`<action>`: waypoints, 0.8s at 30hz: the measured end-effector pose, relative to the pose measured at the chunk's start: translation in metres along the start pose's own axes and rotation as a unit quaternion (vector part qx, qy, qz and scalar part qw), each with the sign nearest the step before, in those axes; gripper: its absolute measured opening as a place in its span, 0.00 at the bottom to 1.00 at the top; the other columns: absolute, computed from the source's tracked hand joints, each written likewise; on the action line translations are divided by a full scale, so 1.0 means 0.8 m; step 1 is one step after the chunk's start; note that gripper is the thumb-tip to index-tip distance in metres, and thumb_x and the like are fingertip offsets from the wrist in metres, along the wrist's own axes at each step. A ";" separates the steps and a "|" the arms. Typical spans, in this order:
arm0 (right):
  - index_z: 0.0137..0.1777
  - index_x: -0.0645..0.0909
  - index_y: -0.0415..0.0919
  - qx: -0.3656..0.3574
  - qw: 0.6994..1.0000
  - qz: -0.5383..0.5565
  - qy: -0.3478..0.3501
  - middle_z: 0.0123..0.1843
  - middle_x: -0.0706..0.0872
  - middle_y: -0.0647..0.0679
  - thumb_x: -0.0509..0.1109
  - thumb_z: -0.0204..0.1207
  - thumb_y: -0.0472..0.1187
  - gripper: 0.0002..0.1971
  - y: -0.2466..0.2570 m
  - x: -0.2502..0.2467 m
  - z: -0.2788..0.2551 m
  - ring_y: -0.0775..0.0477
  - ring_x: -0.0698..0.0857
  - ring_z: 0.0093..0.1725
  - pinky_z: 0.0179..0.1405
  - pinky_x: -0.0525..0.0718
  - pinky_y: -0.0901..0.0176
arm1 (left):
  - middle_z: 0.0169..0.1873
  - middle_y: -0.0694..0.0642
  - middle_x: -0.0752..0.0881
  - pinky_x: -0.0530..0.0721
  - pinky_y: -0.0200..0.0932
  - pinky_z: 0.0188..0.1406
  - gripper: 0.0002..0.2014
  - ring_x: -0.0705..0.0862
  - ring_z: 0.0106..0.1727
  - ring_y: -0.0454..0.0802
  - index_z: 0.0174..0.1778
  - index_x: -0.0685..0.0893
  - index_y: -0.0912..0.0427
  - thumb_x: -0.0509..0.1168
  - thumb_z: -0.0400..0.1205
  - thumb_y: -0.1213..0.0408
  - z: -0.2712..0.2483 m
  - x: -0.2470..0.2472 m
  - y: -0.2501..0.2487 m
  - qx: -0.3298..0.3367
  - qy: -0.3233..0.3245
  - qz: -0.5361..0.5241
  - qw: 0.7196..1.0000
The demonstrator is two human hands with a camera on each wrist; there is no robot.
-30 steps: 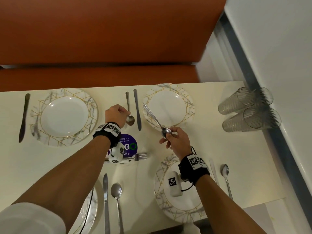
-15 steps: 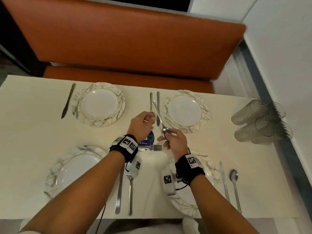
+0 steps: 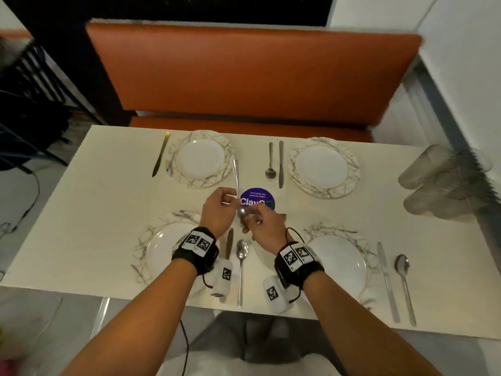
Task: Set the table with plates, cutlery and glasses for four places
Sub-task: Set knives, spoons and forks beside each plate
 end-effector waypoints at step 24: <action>0.48 0.87 0.48 0.100 0.992 -0.061 -0.046 0.37 0.93 0.49 0.64 0.82 0.32 0.12 0.059 0.204 0.136 0.56 0.87 0.30 0.39 0.89 0.54 | 0.58 0.59 0.91 0.88 0.52 0.58 0.09 0.88 0.60 0.62 0.58 0.88 0.56 0.66 0.85 0.66 0.320 -0.313 0.125 -0.091 0.030 0.248 0.964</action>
Point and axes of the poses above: each hand's wrist, its own z-axis towards the middle knuckle, its own x-axis out of the palm, y = z × x, the point moved 2 cm from there along z, towards the middle knuckle
